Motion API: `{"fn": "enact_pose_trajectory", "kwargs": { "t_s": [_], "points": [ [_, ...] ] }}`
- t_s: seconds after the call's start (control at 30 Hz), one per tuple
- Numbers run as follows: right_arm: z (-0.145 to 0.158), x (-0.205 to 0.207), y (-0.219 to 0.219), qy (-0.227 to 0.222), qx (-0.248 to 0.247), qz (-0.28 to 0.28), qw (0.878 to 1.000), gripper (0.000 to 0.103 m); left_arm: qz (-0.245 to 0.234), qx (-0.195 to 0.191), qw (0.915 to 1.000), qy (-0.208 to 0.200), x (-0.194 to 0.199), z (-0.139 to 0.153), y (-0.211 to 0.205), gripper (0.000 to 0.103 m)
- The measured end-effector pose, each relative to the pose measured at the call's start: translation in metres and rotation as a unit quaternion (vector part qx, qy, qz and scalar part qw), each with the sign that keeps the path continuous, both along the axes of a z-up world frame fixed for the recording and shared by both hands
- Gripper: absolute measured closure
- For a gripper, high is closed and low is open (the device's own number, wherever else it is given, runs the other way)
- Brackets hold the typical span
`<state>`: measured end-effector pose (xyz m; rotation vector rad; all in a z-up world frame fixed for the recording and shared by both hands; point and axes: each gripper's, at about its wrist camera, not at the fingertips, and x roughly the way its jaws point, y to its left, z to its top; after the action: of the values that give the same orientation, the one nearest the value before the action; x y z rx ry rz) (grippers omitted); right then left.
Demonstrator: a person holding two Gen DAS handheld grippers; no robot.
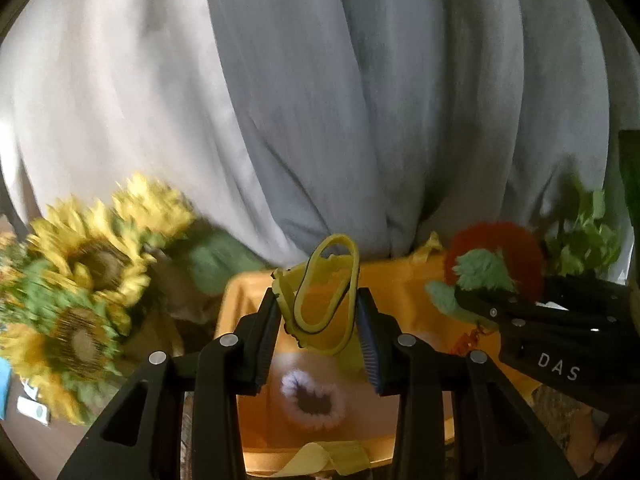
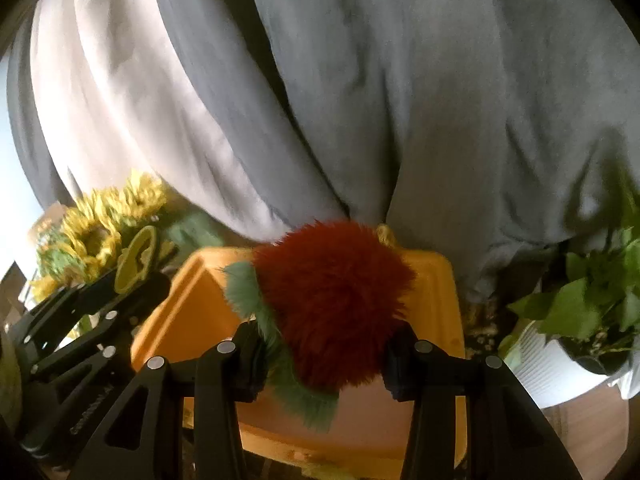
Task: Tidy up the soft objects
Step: 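Lift the cord and red ball and carry both over the orange crate, then open both tools to drop the items into the crate and withdraw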
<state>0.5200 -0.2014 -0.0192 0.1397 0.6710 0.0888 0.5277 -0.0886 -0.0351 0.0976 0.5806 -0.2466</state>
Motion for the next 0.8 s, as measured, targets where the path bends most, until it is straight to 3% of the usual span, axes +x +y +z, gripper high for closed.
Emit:
{"fn": "enact_pose_trajectory", "kwargs": {
  "t_s": [0.33,0.4,0.43,0.5,0.6,0.8],
  "points": [
    [-0.040,0.027,-0.007,0.067,0.003,0.003,0.998,0.054,-0.013,0.034,0.9944,0.099,0.026,-0.045,-0.010,0.063],
    [-0.047,0.030,-0.009,0.081,0.007,0.005,0.997,0.047,-0.017,0.038,0.9929,0.112,0.027,-0.050,-0.011,0.054],
    [-0.050,0.032,-0.010,0.088,0.012,0.007,0.996,0.039,-0.017,0.038,0.9927,0.114,0.027,-0.050,-0.012,0.051],
    [-0.054,0.034,-0.013,0.099,0.022,0.002,0.995,0.035,-0.010,0.041,0.9926,0.113,0.026,-0.051,-0.011,0.044],
    [-0.054,0.030,-0.018,0.099,0.028,-0.008,0.995,0.034,-0.015,0.036,0.9933,0.109,0.023,-0.047,-0.011,0.036],
    [-0.039,0.017,-0.018,0.071,0.014,-0.016,0.997,0.034,-0.008,0.033,0.9953,0.090,0.011,-0.035,-0.007,0.030]
  ]
}}
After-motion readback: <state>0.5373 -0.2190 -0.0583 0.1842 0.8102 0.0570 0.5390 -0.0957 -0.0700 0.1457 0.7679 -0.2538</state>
